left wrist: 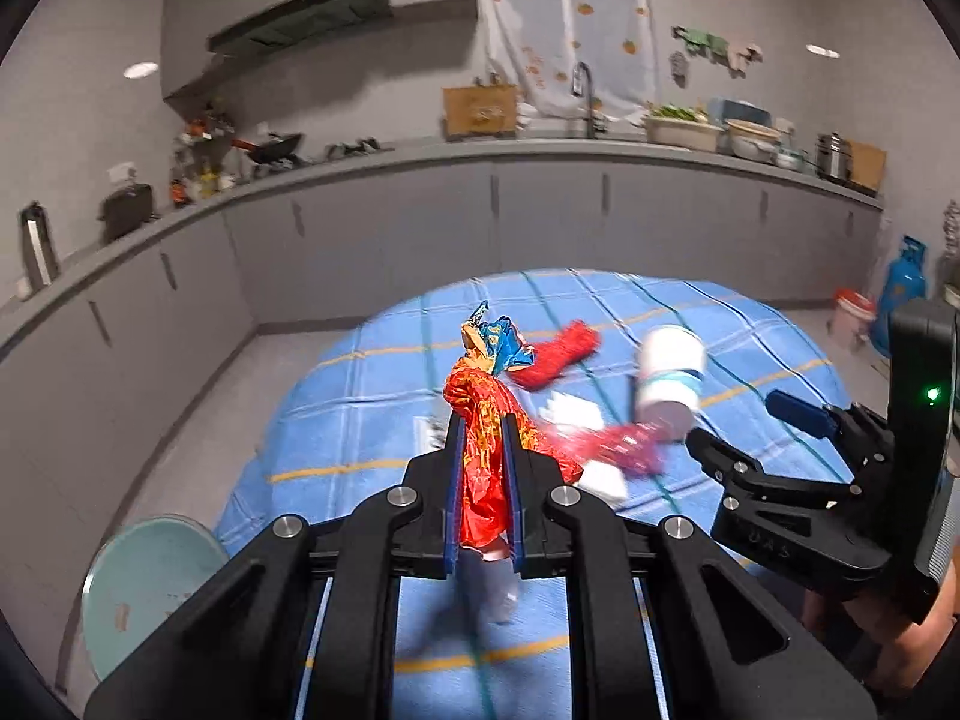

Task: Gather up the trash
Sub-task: 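Reach the right tool to the pink plastic bag and close on it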

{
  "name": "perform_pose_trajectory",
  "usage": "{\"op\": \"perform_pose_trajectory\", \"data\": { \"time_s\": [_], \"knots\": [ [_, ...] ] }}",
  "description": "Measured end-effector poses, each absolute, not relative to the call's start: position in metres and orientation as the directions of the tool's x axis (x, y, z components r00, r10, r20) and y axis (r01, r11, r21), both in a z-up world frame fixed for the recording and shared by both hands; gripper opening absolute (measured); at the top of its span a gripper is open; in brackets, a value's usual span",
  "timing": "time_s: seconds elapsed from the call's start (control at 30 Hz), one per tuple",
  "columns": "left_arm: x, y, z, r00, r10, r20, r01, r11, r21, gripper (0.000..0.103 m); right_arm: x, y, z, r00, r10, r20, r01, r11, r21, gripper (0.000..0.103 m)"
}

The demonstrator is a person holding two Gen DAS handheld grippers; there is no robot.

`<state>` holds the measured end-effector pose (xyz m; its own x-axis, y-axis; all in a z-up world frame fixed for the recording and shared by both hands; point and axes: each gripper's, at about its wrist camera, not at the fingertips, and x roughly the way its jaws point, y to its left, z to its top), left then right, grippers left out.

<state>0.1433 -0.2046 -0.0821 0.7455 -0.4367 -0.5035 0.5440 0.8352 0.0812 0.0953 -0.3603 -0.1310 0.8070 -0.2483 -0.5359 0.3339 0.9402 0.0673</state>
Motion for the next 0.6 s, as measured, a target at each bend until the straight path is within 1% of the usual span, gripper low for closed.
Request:
{"op": "perform_pose_trajectory", "data": {
  "time_s": [0.13,0.37,0.53,0.6],
  "knots": [
    [0.155,-0.191,-0.078,0.774,-0.403,-0.487,0.496,0.865,0.072,0.012,0.118,-0.353,-0.129,0.811,-0.220,-0.543,0.301,0.951,0.064,0.075],
    [0.177,-0.171,-0.084,0.800,-0.340,-0.494,0.423,0.904,0.062,0.012,0.147,-0.324,-0.130,0.815,-0.155,-0.558,0.209,0.977,0.033,0.075],
    [0.198,-0.166,-0.105,0.792,-0.303,-0.530,0.397,0.915,0.070,0.012,0.169,-0.307,-0.139,0.777,-0.148,-0.612,0.166,0.986,-0.027,0.075],
    [0.204,-0.164,-0.114,0.775,-0.303,-0.555,0.398,0.916,0.055,0.012,0.176,-0.307,-0.141,0.759,-0.159,-0.631,0.169,0.985,-0.046,0.075]
  ]
}}
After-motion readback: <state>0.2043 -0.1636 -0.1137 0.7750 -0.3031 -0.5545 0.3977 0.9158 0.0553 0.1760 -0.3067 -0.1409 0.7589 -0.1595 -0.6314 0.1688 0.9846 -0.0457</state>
